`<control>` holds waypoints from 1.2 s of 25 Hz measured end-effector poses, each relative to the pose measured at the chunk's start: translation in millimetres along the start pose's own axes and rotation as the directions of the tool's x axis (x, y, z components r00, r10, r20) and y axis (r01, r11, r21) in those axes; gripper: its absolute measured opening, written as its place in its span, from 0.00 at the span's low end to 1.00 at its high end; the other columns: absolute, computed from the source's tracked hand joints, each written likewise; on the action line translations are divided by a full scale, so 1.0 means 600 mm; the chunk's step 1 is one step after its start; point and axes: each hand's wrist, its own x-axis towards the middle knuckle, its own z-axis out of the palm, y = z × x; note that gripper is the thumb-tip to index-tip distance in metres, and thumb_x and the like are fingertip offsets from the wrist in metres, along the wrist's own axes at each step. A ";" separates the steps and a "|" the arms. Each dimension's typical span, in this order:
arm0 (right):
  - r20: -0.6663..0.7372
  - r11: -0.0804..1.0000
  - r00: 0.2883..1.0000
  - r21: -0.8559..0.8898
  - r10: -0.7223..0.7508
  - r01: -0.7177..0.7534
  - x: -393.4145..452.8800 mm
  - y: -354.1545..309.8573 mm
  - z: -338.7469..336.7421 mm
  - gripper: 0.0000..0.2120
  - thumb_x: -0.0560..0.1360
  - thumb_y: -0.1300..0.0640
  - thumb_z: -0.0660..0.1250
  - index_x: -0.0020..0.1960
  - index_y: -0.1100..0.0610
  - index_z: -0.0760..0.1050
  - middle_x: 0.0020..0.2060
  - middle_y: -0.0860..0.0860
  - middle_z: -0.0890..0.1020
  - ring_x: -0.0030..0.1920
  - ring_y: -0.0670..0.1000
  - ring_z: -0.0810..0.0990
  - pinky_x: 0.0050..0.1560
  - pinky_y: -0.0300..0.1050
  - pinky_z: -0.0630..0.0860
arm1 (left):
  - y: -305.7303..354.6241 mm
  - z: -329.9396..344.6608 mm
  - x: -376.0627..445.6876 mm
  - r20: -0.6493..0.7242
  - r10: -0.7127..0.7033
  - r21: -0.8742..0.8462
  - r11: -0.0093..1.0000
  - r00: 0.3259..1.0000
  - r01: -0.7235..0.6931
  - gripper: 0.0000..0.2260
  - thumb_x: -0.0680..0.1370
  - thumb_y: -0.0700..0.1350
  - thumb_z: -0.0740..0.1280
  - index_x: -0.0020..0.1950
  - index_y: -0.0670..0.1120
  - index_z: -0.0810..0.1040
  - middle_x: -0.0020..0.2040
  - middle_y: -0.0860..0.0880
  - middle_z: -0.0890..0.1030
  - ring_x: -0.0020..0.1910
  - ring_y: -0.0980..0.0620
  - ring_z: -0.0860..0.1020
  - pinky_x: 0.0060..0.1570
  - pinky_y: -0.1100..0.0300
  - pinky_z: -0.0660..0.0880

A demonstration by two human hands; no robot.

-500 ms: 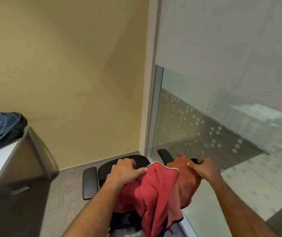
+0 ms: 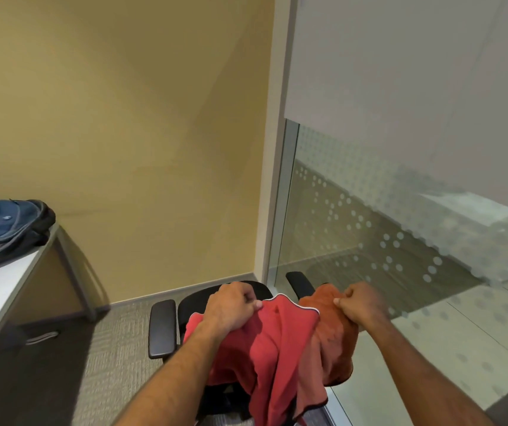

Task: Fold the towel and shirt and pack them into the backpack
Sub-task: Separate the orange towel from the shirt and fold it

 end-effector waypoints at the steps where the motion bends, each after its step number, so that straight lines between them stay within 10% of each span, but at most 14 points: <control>1: -0.029 0.999 0.999 0.023 -0.023 0.024 -0.001 -0.008 -0.003 0.15 0.70 0.51 0.71 0.28 0.57 0.74 0.27 0.50 0.80 0.31 0.52 0.79 0.35 0.43 0.73 | -0.002 -0.005 0.003 -0.028 0.008 -0.026 1.000 1.000 -0.009 0.09 0.73 0.56 0.72 0.36 0.55 0.78 0.40 0.55 0.81 0.45 0.52 0.80 0.50 0.53 0.77; 12: -0.183 0.920 0.945 0.237 -0.272 0.311 0.010 -0.161 -0.065 0.11 0.70 0.53 0.73 0.33 0.53 0.74 0.29 0.44 0.74 0.40 0.54 0.77 0.40 0.41 0.66 | 0.002 -0.126 -0.002 -0.364 -0.033 -0.150 0.988 0.931 -0.023 0.07 0.74 0.49 0.74 0.37 0.51 0.81 0.34 0.54 0.79 0.38 0.51 0.79 0.37 0.61 0.69; 30: -0.218 0.457 0.679 0.594 -0.701 0.662 -0.130 -0.609 -0.087 0.07 0.65 0.57 0.79 0.37 0.53 0.81 0.39 0.51 0.85 0.43 0.51 0.83 0.50 0.46 0.80 | -0.089 -0.516 -0.120 -0.799 -0.274 -0.402 0.906 0.536 -0.135 0.05 0.75 0.40 0.73 0.40 0.42 0.82 0.33 0.43 0.83 0.30 0.46 0.84 0.33 0.48 0.83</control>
